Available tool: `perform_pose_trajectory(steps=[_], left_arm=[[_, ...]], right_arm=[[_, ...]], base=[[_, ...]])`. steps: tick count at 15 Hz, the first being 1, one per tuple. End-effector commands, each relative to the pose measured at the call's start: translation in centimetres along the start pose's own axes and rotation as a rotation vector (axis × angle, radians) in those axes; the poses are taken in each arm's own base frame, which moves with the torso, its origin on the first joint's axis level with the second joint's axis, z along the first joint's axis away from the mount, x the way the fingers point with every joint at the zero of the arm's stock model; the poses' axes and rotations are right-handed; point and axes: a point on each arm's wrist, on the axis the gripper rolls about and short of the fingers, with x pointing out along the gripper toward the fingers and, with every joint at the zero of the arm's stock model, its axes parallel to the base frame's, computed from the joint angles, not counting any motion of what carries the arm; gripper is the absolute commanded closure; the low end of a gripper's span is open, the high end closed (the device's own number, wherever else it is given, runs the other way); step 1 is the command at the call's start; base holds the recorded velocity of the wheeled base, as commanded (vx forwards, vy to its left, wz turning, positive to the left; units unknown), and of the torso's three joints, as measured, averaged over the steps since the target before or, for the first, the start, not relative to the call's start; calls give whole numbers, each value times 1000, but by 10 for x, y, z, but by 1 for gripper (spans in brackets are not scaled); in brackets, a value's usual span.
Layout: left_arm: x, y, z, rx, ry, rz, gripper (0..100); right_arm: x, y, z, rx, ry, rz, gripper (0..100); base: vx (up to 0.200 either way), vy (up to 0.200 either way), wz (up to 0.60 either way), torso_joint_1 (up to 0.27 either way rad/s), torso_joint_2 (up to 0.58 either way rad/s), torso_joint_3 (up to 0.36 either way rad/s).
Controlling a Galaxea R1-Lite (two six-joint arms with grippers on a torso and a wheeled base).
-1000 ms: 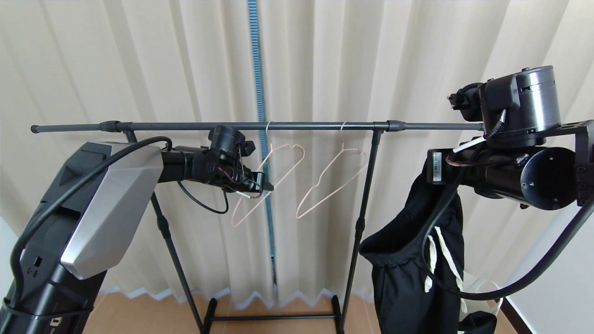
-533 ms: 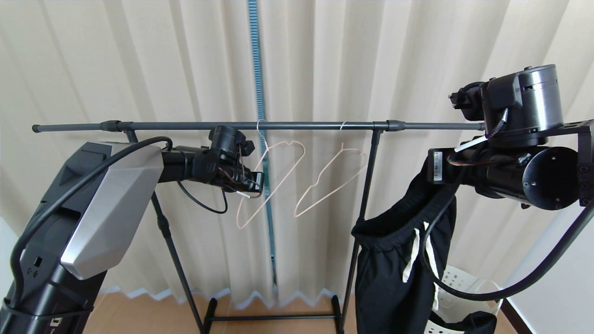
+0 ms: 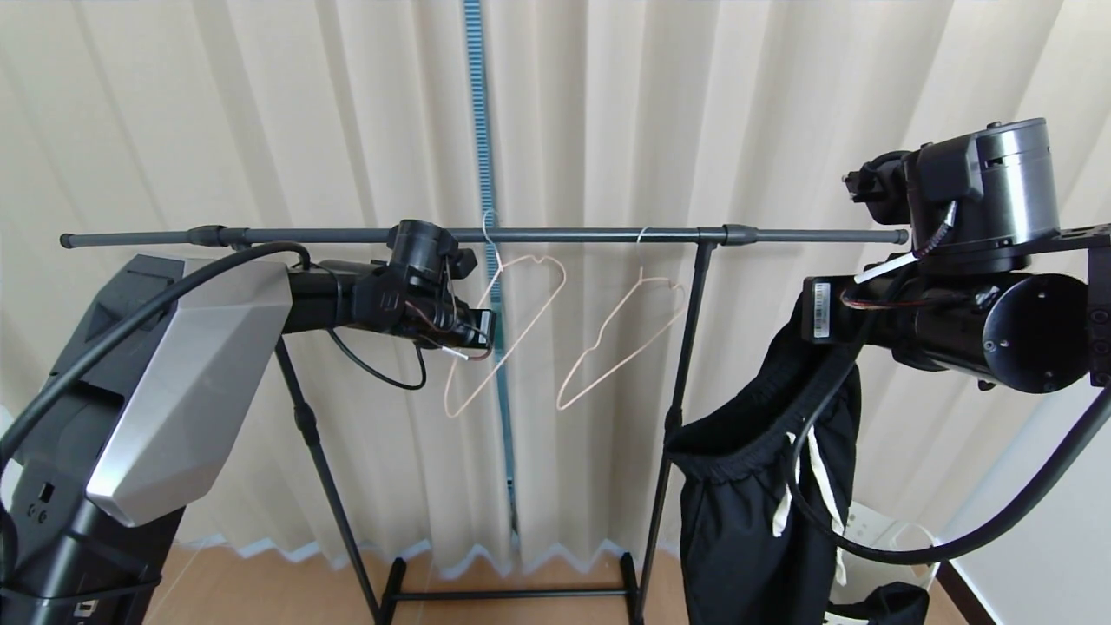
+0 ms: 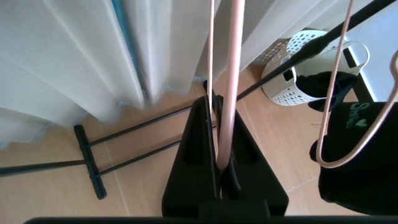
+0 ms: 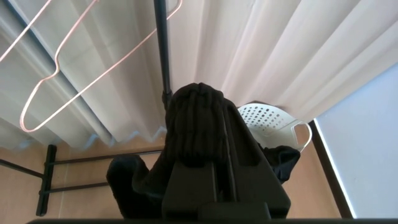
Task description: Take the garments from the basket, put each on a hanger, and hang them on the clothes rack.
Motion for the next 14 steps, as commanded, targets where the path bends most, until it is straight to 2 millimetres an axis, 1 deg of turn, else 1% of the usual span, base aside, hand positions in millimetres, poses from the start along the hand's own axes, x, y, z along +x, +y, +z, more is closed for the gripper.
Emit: perform_pose_trajectory(steps=[1,2,3,5,6,8,10,11,14], left_arm=[[-15,-5,6,6,-19,-5,100],[-15,-5,6,6,-19,-5,100],[-25,-14,4,15,-12,-18,100],[-34,-19,2,20,-4,-23,100],[-38,-20,1,19,2,-23,100],[-55,-22,-2,20,-4,-25,100],[-64,-24,-8,26,-37,-32,100],[-73,-26,-16,35,-57,-36,100],[-85,-26,-37,69,-86,-38,100]], right_arm=[[0,0,0,-3,1,0,100],[0,0,0,-3,1,0,100],[0,0,0,-3,1,0,100],[0,0,0,-4,1,1,100],[0,0,0,-2,0,0,100],[-3,-1,2,3,-8,3,100],[-4,-2,2,4,-9,4,100],[-4,-2,2,2,-9,4,100],[-3,-1,1,-1,-5,3,100]], base=[[0,0,0,0,0,0],[0,0,0,0,0,0],[0,0,0,0,0,0],[0,0,0,0,0,0],[0,0,0,0,0,0],[0,0,0,0,0,0],[0,0,0,0,0,0],[0,0,0,0,0,0],[0,0,0,0,0,0]])
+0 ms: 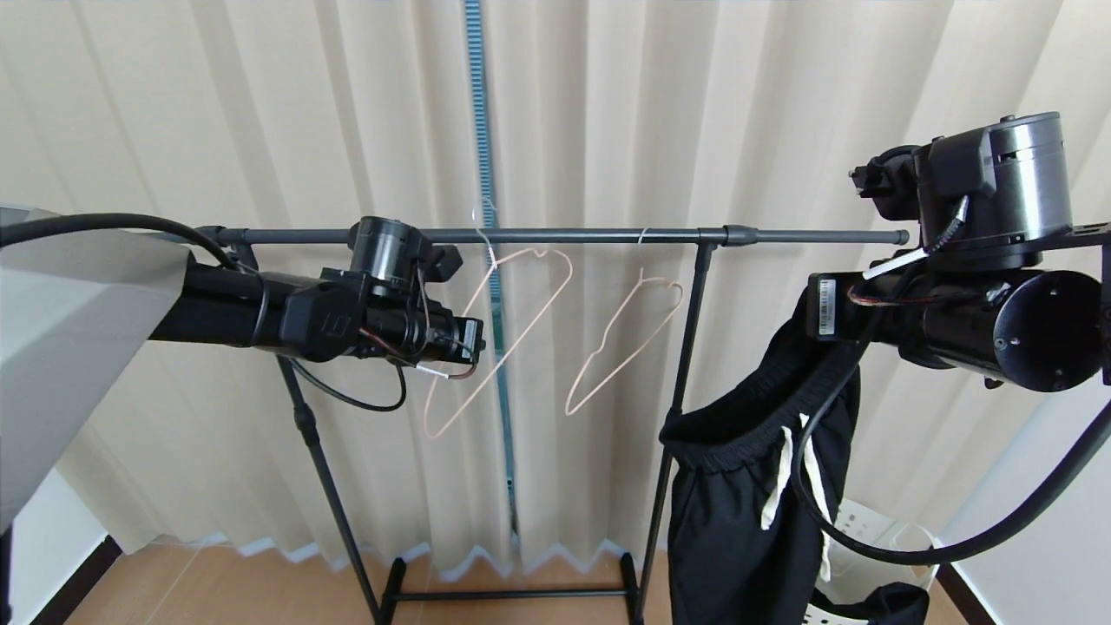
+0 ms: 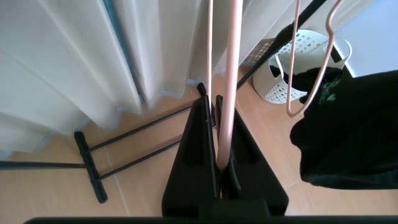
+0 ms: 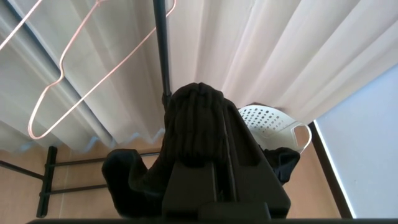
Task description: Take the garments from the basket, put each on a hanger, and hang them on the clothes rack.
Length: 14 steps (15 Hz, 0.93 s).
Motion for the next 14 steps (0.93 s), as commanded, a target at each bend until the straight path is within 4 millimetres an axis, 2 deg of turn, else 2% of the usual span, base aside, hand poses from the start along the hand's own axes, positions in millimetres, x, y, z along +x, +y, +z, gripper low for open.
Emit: perform_pose_trajectory(steps=[1,5,7,10,14], left_arm=[[-31,-6,-11,22,-40,-8,100],[-54,-10,-34,30,-72,-21,100],[-73,-10,-60,36,-112,-24,100],[-93,-13,-85,74,-158,-47,100],[-114,-18,-109,115,-226,-115,100]], right_arm=[[1,1,-1,-1,4,1,100],[1,1,-2,-5,6,0,100],[1,0,-2,-3,6,-1,100],[2,1,-3,-8,12,-1,100],[6,3,-8,-19,30,-2,100]], base=[[0,0,0,0,0,0],[0,0,0,0,0,0],[0,0,0,0,0,0],[0,0,0,0,0,0],[0,0,0,0,0,0]])
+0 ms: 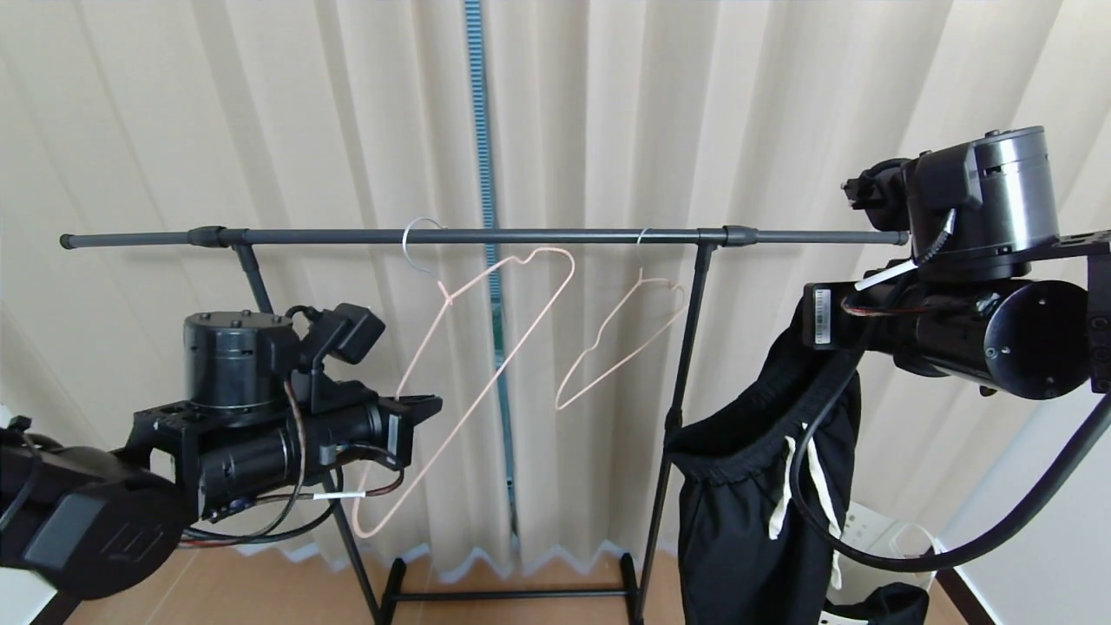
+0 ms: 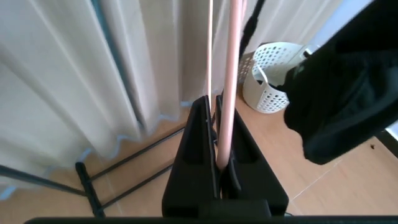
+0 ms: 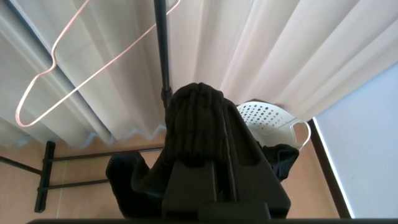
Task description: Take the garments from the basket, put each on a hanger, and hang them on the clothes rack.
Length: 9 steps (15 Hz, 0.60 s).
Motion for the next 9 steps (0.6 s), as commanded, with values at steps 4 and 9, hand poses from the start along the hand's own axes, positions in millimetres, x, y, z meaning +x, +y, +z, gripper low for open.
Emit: perform_pose_trajectory(steps=[4,9], left_arm=[[-26,-14,-15,53,-60,-96,100],[-35,-21,-40,193,-29,-265,100]], right_arm=[[10,6,-6,-22,26,-10,100],[17,10,-11,-34,44,-11,100]], base=[[0,0,0,0,0,0],[0,0,0,0,0,0]])
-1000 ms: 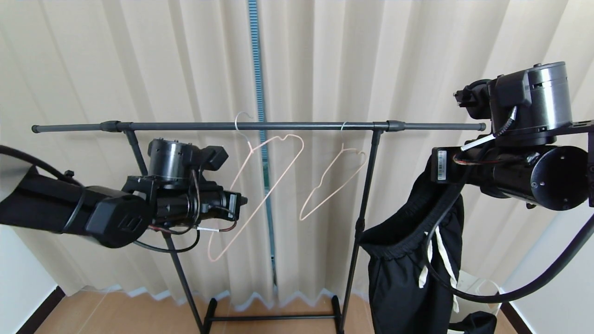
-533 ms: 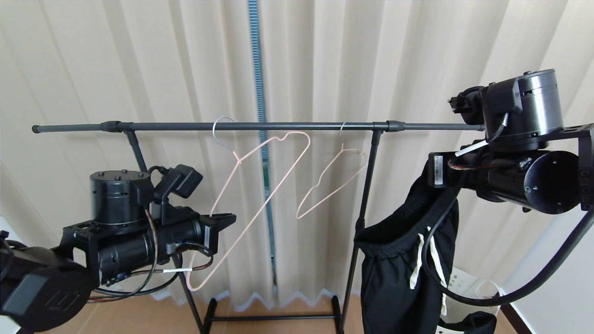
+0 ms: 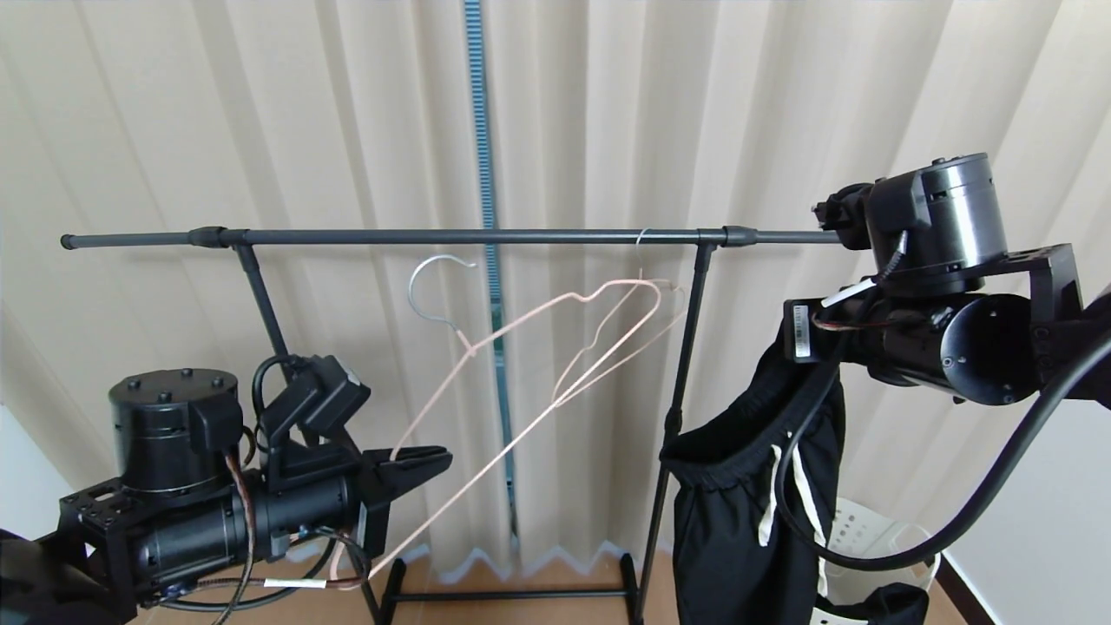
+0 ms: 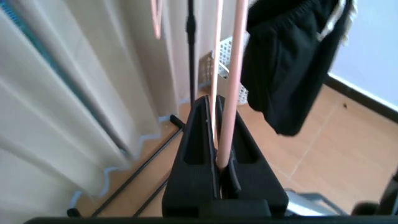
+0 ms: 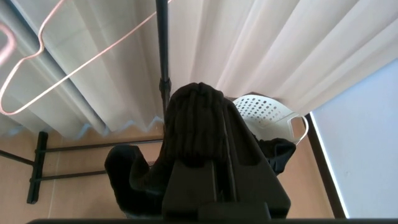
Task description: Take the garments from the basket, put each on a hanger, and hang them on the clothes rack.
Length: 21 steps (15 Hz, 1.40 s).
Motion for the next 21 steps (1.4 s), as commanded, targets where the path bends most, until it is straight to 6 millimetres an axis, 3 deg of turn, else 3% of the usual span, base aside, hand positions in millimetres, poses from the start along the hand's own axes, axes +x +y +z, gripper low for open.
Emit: perform_pose_trajectory(steps=[1,7,21], left_arm=[[-4,-6,-12,15,31,-49,100],[-10,-16,-28,60,60,-179,100],[3,-30,-34,60,98,-260,100]], right_arm=[[6,4,-4,-12,16,-5,100],[17,12,-14,-30,36,-7,100],[0,42,-36,-112,61,81,100]], base=[[0,0,0,0,0,0],[0,0,0,0,0,0],[0,0,0,0,0,0]])
